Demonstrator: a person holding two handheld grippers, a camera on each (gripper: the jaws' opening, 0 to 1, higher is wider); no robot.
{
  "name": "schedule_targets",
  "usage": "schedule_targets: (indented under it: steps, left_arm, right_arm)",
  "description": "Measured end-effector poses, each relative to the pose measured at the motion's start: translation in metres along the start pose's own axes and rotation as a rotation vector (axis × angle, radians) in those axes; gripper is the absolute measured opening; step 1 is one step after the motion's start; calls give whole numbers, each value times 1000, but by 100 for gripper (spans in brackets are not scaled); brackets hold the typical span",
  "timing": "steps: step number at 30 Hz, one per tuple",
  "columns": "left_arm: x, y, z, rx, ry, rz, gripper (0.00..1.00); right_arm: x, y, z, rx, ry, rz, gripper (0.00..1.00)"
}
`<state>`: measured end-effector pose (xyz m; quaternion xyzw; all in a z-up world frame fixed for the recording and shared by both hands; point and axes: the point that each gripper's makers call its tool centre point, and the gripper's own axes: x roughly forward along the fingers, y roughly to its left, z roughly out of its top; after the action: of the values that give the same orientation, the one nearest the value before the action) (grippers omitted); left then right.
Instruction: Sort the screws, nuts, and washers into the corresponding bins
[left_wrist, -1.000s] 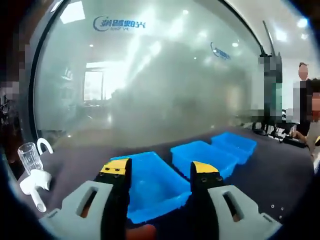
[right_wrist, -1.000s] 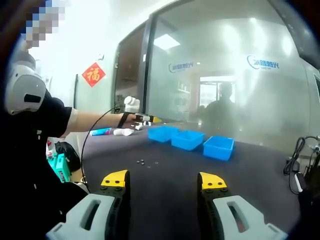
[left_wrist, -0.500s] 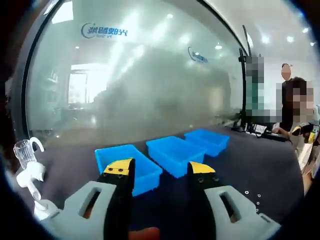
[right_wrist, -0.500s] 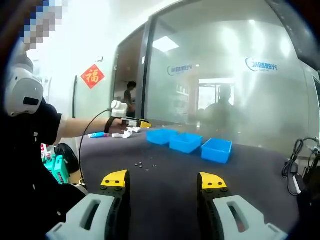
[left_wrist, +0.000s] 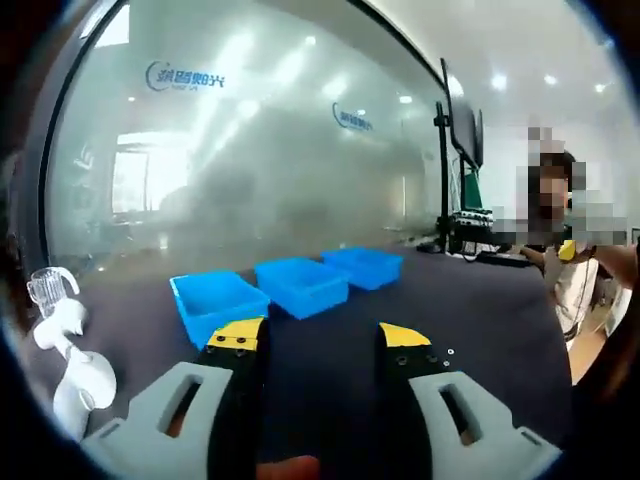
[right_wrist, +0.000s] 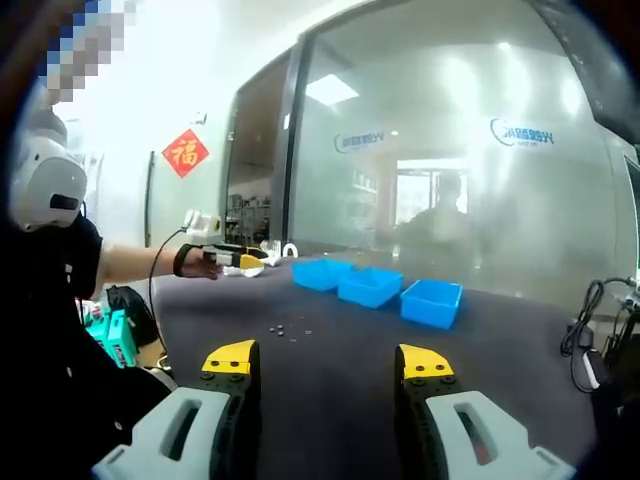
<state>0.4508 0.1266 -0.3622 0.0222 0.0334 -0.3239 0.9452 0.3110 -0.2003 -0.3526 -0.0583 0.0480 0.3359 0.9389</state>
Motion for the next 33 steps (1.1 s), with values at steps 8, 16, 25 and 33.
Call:
schedule_targets:
  steps: [8, 16, 25, 33]
  left_arm:
    - [-24, -19, -11, 47, 73, -179, 41]
    - [-39, -47, -21, 72, 139, -321, 41]
    - [-45, -57, -35, 100, 248, -385, 43]
    - [-36, -62, -38, 71, 346, -414, 43]
  right_arm:
    - [0, 3, 0, -5, 2, 4, 49]
    - [0, 7, -1, -4, 4, 9, 49]
    - [0, 9, -1, -7, 6, 8, 49]
    - [0, 10, -4, -4, 10, 12, 49]
